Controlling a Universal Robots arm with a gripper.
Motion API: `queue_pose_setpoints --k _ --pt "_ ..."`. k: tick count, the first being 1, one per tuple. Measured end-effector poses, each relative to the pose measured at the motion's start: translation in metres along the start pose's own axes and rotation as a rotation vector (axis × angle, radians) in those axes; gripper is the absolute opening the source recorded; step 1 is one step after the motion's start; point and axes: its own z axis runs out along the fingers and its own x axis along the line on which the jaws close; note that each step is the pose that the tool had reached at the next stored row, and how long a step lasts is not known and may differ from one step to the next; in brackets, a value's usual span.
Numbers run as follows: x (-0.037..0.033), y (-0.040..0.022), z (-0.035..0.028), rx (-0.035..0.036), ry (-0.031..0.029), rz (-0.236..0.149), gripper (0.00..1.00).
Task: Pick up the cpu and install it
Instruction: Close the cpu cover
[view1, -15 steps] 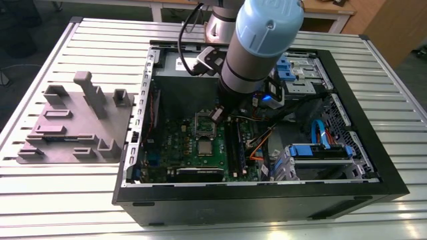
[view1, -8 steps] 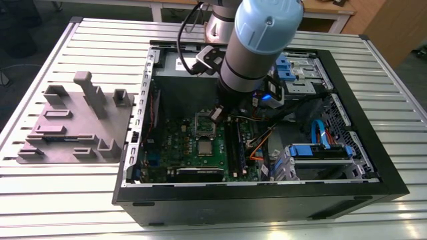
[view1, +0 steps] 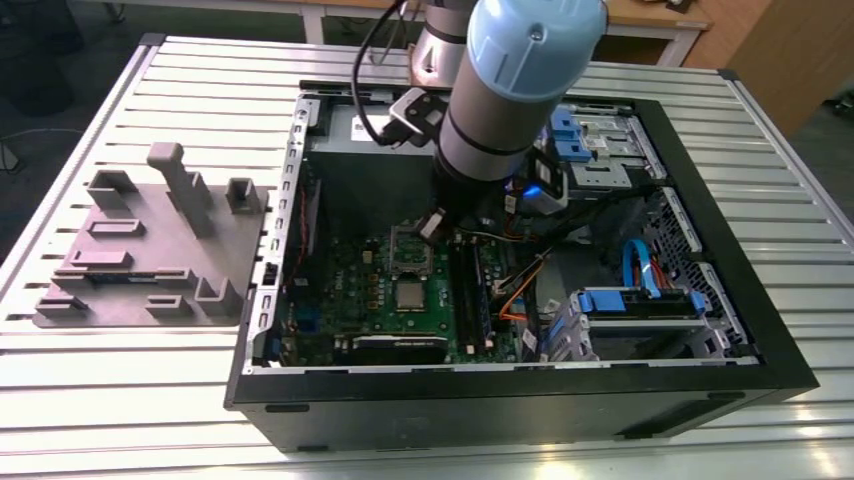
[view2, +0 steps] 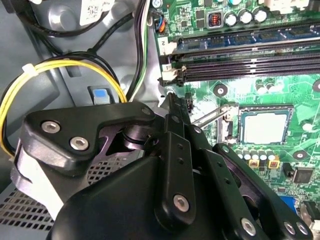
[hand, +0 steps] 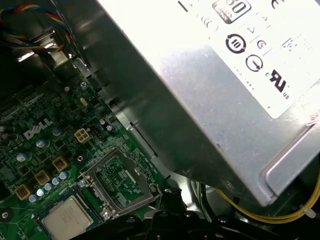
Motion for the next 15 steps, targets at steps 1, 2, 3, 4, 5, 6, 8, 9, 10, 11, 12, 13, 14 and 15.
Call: queue_pose_setpoints --k 1,2,3,4,5,6,8,9,10,11,12,13,14,15 --pt "-0.0001 0.0002 -0.0008 0.0 -0.0002 0.0 0.11" --pt "-0.0001 0.0005 -0.0019 0.0 -0.0002 0.0 0.11" --pt "-0.0002 0.0008 -0.0031 0.0 -0.0001 0.0 0.11" --pt "-0.0003 0.0012 -0.0043 0.0 -0.0001 0.0 0.11" --pt "-0.0003 0.0015 -0.0052 0.0001 0.0001 0.0 0.11" --pt "-0.0003 0.0018 -0.0059 0.0005 0.0006 0.0 0.11" --pt "-0.0003 0.0023 -0.0073 0.0014 0.0017 0.0 0.11" --pt "-0.0003 0.0025 -0.0079 0.0021 0.0024 0.0 0.11" --pt "-0.0002 0.0028 -0.0085 0.003 0.0034 0.0 0.11" --pt "-0.0001 0.0031 -0.009 0.004 0.0045 0.0 0.11" --pt "0.0 0.0034 -0.0095 0.0051 0.006 0.001 0.11" --pt "0.0001 0.0036 -0.0097 0.0061 0.0073 0.001 0.11" --pt "0.0002 0.0037 -0.0098 0.0068 0.0081 0.001 0.11" --pt "0.0003 0.0039 -0.0099 0.0077 0.0091 0.001 0.11"
